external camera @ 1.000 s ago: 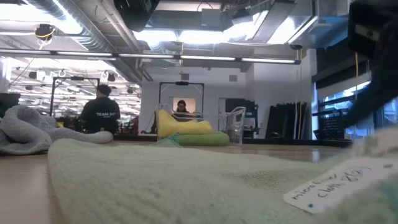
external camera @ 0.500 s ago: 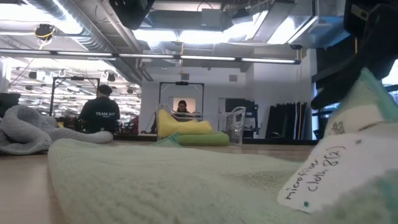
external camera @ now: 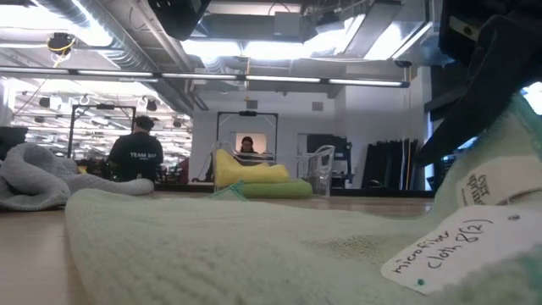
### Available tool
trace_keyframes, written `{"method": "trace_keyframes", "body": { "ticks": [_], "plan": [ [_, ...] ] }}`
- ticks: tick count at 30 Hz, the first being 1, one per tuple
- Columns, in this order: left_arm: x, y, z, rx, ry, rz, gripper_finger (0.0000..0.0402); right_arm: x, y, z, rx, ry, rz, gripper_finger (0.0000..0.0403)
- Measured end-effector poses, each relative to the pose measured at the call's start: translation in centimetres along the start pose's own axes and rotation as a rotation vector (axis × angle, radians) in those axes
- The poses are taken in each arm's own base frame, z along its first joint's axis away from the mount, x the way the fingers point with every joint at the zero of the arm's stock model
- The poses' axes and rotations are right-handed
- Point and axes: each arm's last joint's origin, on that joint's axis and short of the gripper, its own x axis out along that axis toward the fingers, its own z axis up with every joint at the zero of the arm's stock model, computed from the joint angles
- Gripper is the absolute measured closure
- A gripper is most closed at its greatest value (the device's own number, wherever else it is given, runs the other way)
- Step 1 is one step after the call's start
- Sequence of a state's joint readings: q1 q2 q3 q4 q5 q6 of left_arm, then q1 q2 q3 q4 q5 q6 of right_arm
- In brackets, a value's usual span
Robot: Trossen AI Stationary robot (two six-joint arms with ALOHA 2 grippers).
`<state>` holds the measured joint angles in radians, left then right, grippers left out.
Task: Fold microfiber towels
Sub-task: Fold the light green microfiber cloth
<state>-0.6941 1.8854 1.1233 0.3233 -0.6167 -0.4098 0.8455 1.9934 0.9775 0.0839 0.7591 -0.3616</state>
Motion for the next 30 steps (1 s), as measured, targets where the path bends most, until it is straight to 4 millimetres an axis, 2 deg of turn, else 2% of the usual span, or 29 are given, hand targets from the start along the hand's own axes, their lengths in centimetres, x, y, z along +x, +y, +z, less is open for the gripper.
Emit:
{"method": "trace_keyframes", "body": {
  "ticks": [4, 7, 10, 15, 25, 30],
  "plan": [
    [0.0, 0.0, 0.0, 0.0, 0.0, 0.0, 0.0308, 0.0, -0.1, 0.2, 0.02, -0.016, -0.013, 0.0222],
    [0.0, 0.0, 0.0, -0.001, 0.0, 0.0, 0.0308, 0.0, -0.1, 0.3, 0.028, -0.021, -0.014, 0.0242],
    [0.0, 0.0, 0.0, -0.001, 0.0, 0.0, 0.0308, -0.1, 0.0, 0.3, 0.028, -0.022, -0.014, 0.0285],
    [0.0, 0.0, 0.0, -0.001, 0.0, 0.0, 0.0308, -0.2, 0.1, 0.4, 0.026, -0.025, -0.015, 0.0384],
    [0.0, 0.0, 0.1, -0.004, -0.009, 0.003, 0.0308, -0.4, -0.3, 1.3, -0.027, 0.01, -0.053, 0.0395],
    [-0.5, -0.6, 0.1, 0.097, -0.056, 0.057, 0.0308, 0.3, -1.8, 1.7, -0.022, 0.055, -0.076, 0.0395]
  ]
}}
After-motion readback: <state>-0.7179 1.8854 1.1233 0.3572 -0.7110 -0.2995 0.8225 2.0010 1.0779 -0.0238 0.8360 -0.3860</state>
